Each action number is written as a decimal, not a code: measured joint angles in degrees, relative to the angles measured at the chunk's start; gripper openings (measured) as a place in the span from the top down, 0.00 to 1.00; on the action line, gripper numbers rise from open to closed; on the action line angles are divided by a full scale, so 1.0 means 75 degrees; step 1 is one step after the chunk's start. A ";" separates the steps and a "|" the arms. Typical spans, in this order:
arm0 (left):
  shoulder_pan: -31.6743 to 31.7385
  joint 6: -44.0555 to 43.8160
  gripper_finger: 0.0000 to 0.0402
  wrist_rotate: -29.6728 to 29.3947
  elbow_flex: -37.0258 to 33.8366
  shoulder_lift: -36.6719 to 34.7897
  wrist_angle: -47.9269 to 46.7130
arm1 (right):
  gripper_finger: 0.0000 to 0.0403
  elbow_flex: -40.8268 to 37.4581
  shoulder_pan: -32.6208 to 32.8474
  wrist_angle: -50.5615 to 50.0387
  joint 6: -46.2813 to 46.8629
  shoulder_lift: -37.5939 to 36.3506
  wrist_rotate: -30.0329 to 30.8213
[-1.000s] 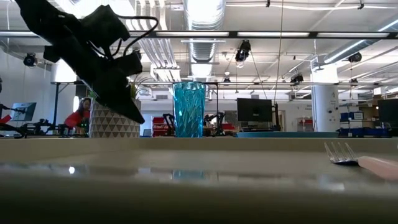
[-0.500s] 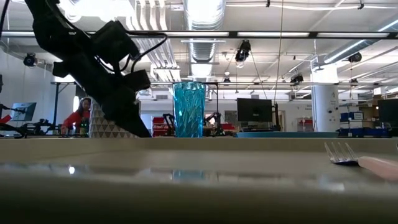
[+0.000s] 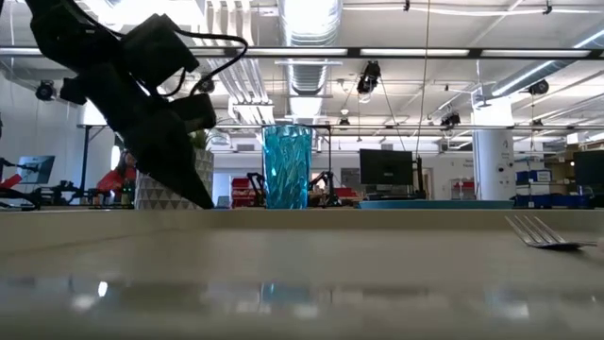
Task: Pick and place plate/cup/fork/spoon on tray
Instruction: Move the gray tray to the bottom center of the table, then put the blue plate on the gray tray to the left of the light pink fork
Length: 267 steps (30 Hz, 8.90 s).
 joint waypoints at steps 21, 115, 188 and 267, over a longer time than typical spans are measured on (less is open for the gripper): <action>-0.0076 0.2849 1.00 -0.0432 0.2628 -0.1658 -0.3446 | 0.98 0.0000 -0.0003 0.0017 -0.0207 0.0000 0.0000; -0.0032 0.2203 1.00 -0.0666 0.3962 -0.3965 -0.5254 | 0.98 0.1271 0.0555 0.0344 0.3841 0.3081 -0.5491; -0.0033 0.1595 1.00 -0.0771 0.3962 -0.5640 -0.5251 | 0.60 -0.8182 -0.7705 0.5859 -0.9981 -0.3570 -0.7982; -0.0033 0.1203 1.00 -0.0692 0.3962 -0.5780 -0.5665 | 0.60 -0.8451 -0.7953 0.5915 -1.0559 -0.3003 -0.7701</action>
